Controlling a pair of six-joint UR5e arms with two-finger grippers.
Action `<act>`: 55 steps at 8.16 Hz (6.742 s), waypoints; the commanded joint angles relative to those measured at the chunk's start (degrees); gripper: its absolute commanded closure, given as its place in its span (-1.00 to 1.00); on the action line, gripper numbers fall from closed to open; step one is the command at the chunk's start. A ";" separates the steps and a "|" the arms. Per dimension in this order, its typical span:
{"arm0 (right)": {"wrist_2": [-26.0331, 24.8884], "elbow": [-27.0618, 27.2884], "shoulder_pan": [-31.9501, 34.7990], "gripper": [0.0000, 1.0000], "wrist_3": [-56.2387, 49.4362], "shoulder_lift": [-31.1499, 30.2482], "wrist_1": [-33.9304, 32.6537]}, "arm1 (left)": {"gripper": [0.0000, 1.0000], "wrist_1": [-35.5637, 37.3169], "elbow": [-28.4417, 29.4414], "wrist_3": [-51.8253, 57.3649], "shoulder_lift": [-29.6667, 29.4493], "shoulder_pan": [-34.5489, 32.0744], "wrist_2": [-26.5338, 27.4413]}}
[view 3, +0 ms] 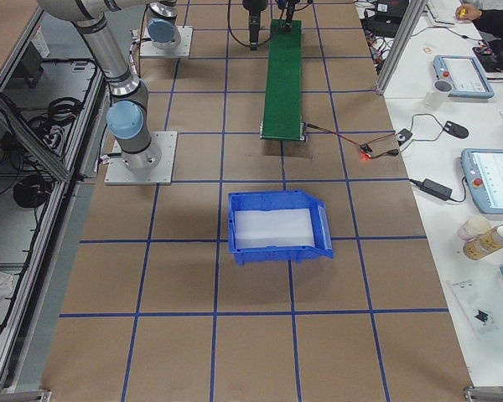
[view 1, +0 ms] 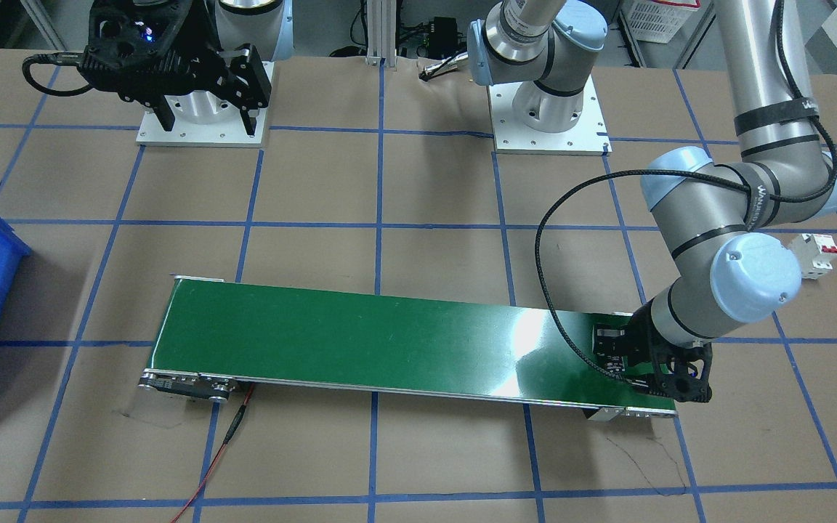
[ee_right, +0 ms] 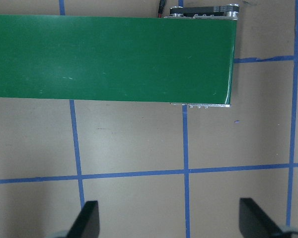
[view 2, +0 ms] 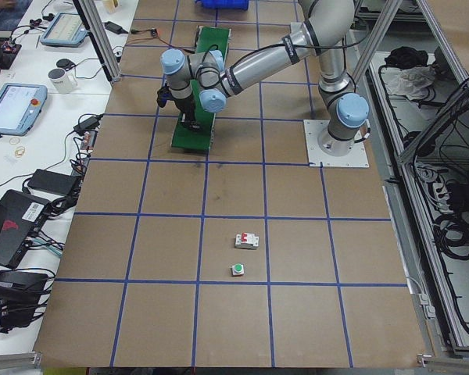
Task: Move capacitor from left to right
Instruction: 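Lower the capacitor onto the belt and open the left gripper, then raise the left gripper while the right gripper lowers toward the belt's far end, then grasp the capacitor arriving on the belt with the right gripper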
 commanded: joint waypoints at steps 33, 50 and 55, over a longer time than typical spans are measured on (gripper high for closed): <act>12.90 16.96 -7.20 -1.00 -6.55 20.66 -36.91 | -1.00 -22.16 5.64 -17.13 23.55 -10.48 -2.12; 13.61 17.32 -8.26 -0.77 -5.14 23.12 -39.37 | -1.00 -22.16 5.55 -17.13 23.29 -10.57 -3.26; 2.90 15.65 -8.44 0.86 -7.52 21.98 -35.36 | -1.00 -22.16 5.64 -17.21 23.29 -10.57 -3.26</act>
